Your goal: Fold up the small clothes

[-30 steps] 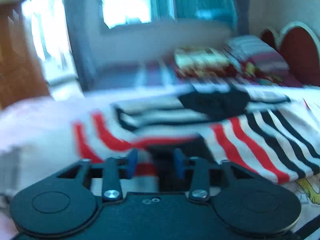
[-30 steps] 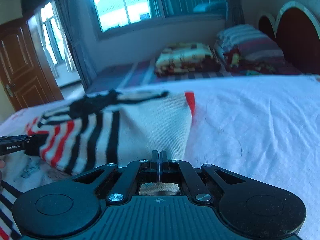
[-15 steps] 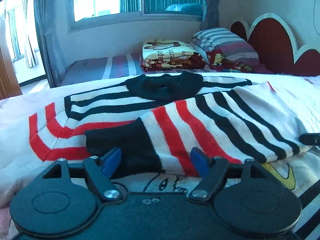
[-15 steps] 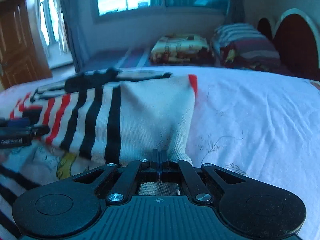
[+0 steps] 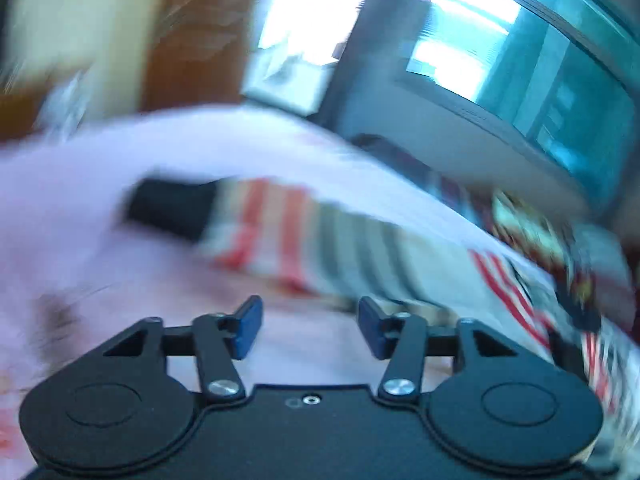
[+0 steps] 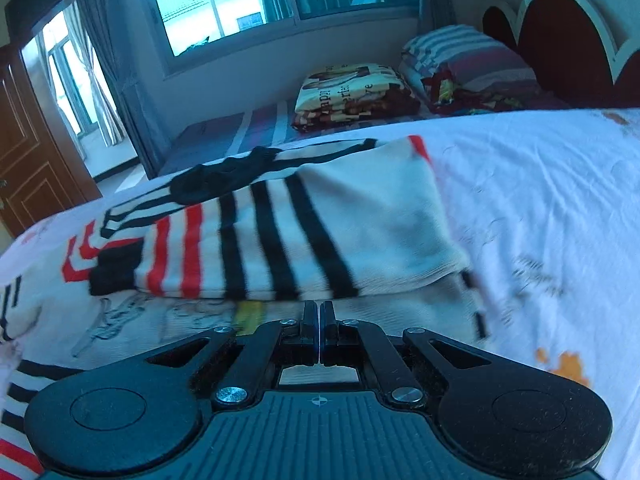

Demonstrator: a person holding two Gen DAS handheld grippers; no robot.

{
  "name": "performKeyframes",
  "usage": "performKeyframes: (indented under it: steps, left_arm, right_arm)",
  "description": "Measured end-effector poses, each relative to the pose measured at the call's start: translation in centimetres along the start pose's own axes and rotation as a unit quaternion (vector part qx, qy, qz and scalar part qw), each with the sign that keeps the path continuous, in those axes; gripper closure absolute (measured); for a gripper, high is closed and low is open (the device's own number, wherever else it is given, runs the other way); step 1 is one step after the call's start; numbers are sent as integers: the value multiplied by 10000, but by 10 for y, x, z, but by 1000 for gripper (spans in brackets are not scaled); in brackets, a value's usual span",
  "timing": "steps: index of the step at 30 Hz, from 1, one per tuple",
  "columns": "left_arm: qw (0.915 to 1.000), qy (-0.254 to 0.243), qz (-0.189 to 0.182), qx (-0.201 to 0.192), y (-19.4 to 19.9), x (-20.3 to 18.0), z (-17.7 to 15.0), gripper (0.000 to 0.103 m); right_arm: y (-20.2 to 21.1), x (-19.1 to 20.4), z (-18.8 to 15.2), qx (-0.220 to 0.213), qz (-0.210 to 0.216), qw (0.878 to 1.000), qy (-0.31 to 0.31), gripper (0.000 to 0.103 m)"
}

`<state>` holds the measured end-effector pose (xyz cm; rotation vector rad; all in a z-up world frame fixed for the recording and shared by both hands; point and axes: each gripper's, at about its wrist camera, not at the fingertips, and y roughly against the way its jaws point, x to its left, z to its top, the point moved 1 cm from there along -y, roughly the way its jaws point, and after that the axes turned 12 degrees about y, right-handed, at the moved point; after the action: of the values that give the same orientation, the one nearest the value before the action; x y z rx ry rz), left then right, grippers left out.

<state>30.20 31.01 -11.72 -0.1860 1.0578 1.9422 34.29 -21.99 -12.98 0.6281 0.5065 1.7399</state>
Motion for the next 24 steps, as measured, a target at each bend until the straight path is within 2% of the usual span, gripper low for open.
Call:
performKeyframes:
  steps: [1,3,4,8,11,12,13,14,15,16,17,19,21,22,23,24]
  left_arm:
    - [9993,359,21,42,-4,19,10,64]
    - [9953,945,-198,89,-11,45,25,71]
    - [9926,1171,-312,103,-14,53,31,71]
    - [9825,1760,-601,135,-34,71,48,71]
    - [9787,1921,-719,117,-49,73,55,72]
    - [9784,1935,-719,125,-55,73,59,81]
    - [9782,1966,-649,181,-59,74,66,99]
    - [9739,2150,-708,183,-59,76,72,99]
    - [9683,2233,-1123,-36,-51,74,82,99]
    - [9721,1940,-1297,-236,-43,62,93,99]
    - [9782,1614,-1269,-306,-38,49,100,99]
    - [9853,1284,-1107,-206,-45,33,106,99]
    - [9943,927,-498,150,-68,26,102,99]
    - [9949,911,-157,394,-81,29,97,99]
    - [9927,1067,6,556,-88,34,92,99]
    - [9915,1206,-81,486,-86,36,88,99]
  right_arm:
    - [0,7,0,5,25,9999,-99,103]
    - [-1,20,2,22,58,9998,-204,103]
    - [-1,28,4,35,52,9998,-202,103]
    - [2,50,13,14,101,9998,-160,103]
    - [3,57,22,-32,51,9999,-110,103]
    - [3,57,24,-39,21,9999,-120,103]
    - [2,56,26,-43,-8,9999,-140,103]
    - [1,54,28,-39,-28,9998,-176,103]
    - [1,51,31,-32,-42,9998,-212,103]
    - [3,50,32,-55,-39,9998,-207,103]
    - [5,49,33,-86,-41,9998,-172,103]
    - [5,44,33,-90,-55,9998,-149,103]
    - [2,37,29,-11,-81,9997,-244,103]
    - [1,33,26,21,-83,9995,-315,103]
    - [0,30,24,34,-63,9993,-374,103]
    - [-1,27,22,42,-40,9992,-408,103]
